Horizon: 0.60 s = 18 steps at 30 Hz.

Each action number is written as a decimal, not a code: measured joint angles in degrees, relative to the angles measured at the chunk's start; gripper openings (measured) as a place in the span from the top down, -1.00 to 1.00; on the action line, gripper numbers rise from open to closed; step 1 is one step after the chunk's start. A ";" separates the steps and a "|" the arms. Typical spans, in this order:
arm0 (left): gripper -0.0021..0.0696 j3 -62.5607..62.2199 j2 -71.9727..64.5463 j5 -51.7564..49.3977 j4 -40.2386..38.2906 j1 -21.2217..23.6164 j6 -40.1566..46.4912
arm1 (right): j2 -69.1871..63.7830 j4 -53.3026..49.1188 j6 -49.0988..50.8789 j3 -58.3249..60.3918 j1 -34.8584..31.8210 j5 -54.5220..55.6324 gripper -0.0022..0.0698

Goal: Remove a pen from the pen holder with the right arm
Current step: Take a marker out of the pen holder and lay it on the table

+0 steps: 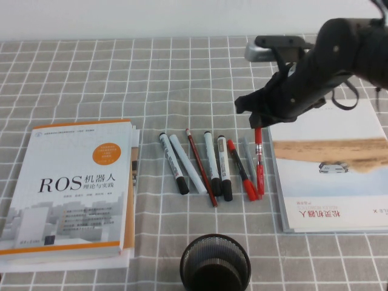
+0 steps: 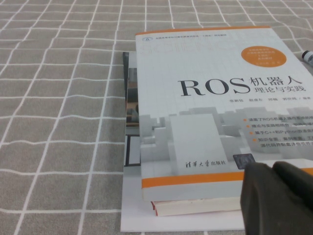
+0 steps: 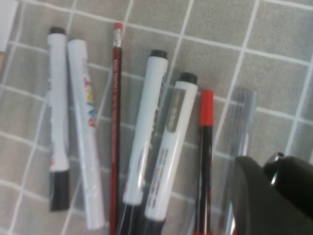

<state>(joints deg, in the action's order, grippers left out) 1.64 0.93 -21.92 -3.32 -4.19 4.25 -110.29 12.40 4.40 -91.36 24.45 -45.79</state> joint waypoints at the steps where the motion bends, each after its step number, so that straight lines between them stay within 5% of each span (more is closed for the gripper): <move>1: 0.95 0.00 0.00 0.00 0.00 0.00 0.00 | -1.19 0.00 0.00 -0.87 0.00 -0.11 0.80; 18: 0.95 0.00 0.00 0.00 0.00 0.00 0.00 | -10.80 0.52 0.63 -4.86 -3.39 -1.20 0.80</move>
<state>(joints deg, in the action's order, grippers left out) 1.64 0.93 -21.92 -3.32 -4.19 4.25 -121.08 12.92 5.04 -96.22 21.05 -46.99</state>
